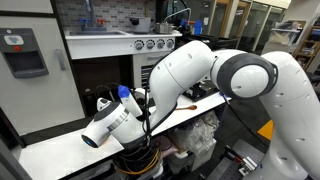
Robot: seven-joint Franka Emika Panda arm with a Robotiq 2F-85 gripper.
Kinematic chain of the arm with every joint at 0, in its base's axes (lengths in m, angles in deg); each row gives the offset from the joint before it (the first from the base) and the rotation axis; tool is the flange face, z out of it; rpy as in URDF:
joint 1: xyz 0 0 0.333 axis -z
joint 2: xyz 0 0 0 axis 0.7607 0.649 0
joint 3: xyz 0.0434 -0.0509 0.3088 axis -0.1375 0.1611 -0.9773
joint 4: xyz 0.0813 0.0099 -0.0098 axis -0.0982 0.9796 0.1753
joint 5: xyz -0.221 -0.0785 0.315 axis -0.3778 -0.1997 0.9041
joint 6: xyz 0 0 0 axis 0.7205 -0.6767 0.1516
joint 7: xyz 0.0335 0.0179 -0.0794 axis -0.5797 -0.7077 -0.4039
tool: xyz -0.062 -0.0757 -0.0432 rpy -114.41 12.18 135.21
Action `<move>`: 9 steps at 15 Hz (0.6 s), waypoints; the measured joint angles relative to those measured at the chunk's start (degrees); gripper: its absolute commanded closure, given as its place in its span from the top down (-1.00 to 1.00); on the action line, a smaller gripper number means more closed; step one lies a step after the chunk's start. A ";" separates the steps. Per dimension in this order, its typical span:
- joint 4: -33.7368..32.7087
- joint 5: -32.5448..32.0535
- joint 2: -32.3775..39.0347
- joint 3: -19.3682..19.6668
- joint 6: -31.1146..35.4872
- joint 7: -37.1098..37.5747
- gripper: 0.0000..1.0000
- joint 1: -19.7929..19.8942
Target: Pour the contents from the white bowl into the black cup then put the white bowl on the shelf
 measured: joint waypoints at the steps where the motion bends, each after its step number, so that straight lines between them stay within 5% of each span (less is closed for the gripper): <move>1: 0.27 -0.58 0.14 -0.09 -0.12 -0.13 -0.98 -0.20; 9: 1.23 -2.76 1.13 -0.18 -2.82 -1.21 -0.98 -1.60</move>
